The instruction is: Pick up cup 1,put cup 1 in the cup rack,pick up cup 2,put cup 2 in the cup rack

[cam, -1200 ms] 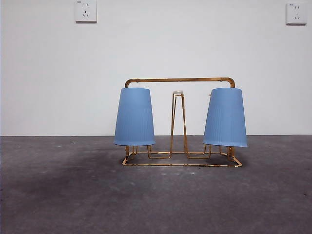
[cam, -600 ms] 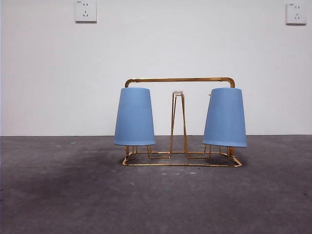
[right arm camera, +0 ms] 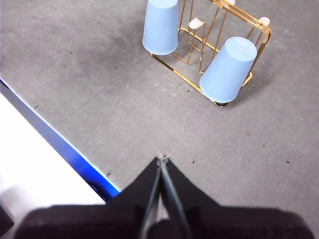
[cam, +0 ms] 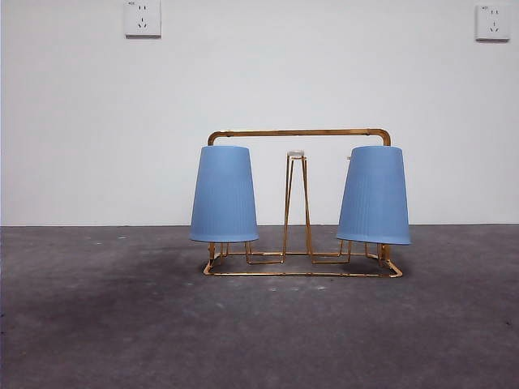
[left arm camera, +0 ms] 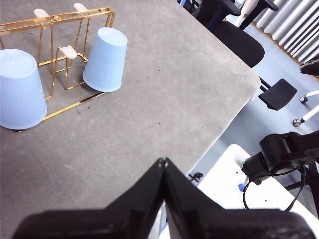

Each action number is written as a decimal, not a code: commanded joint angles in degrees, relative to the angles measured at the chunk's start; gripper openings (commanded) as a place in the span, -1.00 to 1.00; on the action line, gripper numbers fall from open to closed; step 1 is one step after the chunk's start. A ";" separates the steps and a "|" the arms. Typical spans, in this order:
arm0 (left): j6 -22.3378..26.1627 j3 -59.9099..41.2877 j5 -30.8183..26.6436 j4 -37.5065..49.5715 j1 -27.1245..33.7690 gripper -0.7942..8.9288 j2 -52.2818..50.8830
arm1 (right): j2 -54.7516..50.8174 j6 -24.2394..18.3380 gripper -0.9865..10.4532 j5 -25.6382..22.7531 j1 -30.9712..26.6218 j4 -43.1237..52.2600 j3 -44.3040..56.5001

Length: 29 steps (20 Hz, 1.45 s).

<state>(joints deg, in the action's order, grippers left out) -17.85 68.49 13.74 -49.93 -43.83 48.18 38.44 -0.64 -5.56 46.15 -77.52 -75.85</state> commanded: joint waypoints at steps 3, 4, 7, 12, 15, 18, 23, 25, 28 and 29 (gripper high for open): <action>0.09 -0.48 0.17 0.02 -0.13 -0.85 -0.09 | 0.02 0.61 -0.83 0.00 0.02 -1.07 0.22; 0.07 -0.48 0.17 0.02 -0.13 -0.85 -0.07 | 0.02 0.61 -0.83 0.00 0.02 -1.07 0.22; 0.46 -0.48 -1.07 0.52 -0.09 -0.84 0.31 | 0.02 0.61 -0.83 0.00 0.02 -1.07 0.22; 9.31 -0.50 -15.96 7.65 0.09 -0.84 0.28 | 0.02 0.61 -0.83 0.00 0.02 -1.09 0.22; 22.25 -0.55 -25.24 11.54 6.08 -0.84 -1.38 | 0.02 0.61 -0.83 0.00 0.02 -1.07 0.22; 26.97 -2.34 -20.26 15.02 15.78 -0.84 -4.07 | 0.02 0.61 -0.83 0.00 0.02 -1.09 0.22; 30.95 -20.48 -18.18 34.67 31.32 -0.84 -15.78 | 0.15 0.61 -0.83 0.00 0.02 -1.09 0.22; 30.93 -29.42 -18.21 39.52 34.91 -0.84 -21.24 | 0.35 0.61 -0.83 0.00 0.02 -1.09 0.22; 30.93 -42.64 -18.25 45.00 38.27 -0.84 -28.57 | 0.35 0.61 -0.83 0.00 0.02 -1.09 0.22; 30.67 -46.69 -18.23 46.05 39.12 -0.84 -30.97 | 0.35 0.61 -0.83 0.00 0.02 -1.09 0.22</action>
<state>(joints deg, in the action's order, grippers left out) 12.19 22.94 -4.75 -4.49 -4.82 17.50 38.68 -0.64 -5.58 46.15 -77.52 -75.85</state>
